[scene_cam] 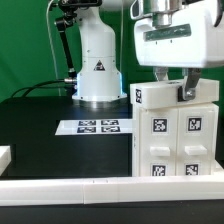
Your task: Assemble cabinet
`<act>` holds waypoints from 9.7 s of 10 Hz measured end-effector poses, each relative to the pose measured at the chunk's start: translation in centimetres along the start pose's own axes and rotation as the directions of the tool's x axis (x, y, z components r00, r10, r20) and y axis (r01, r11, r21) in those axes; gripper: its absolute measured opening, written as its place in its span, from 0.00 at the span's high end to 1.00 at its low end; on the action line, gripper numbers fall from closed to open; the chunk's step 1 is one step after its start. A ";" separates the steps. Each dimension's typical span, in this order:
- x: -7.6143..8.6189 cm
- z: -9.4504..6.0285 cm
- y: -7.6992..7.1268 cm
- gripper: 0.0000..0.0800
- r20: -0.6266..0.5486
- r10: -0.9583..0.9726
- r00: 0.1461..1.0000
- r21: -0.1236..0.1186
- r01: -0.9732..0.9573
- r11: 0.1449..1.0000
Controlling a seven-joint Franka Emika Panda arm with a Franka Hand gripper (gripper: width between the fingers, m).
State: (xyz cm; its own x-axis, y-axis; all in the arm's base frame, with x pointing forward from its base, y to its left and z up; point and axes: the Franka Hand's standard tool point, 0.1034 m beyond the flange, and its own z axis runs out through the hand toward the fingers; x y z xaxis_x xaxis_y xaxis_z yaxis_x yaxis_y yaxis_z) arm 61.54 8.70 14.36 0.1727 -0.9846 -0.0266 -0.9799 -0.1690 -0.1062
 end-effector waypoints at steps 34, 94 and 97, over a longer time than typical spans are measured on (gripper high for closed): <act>-1.3 -3.5 -1.9 0.00 0.034 -0.753 0.657 0.118 0.746 0.656; 1.0 -1.6 0.4 0.06 0.080 0.490 0.868 -0.020 -0.490 0.872; -0.5 -3.1 -0.4 0.00 0.100 0.470 0.877 -0.001 -0.472 0.881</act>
Offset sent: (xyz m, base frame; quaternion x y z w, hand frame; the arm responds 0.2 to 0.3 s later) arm 0.0005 0.0017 -0.0001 -0.0031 -0.0266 0.1536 0.9878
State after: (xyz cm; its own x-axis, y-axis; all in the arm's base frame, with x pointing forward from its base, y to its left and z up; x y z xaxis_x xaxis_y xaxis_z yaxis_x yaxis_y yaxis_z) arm 61.52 9.11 17.45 -0.2993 -0.9384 -0.1725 -0.9453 0.3162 -0.0798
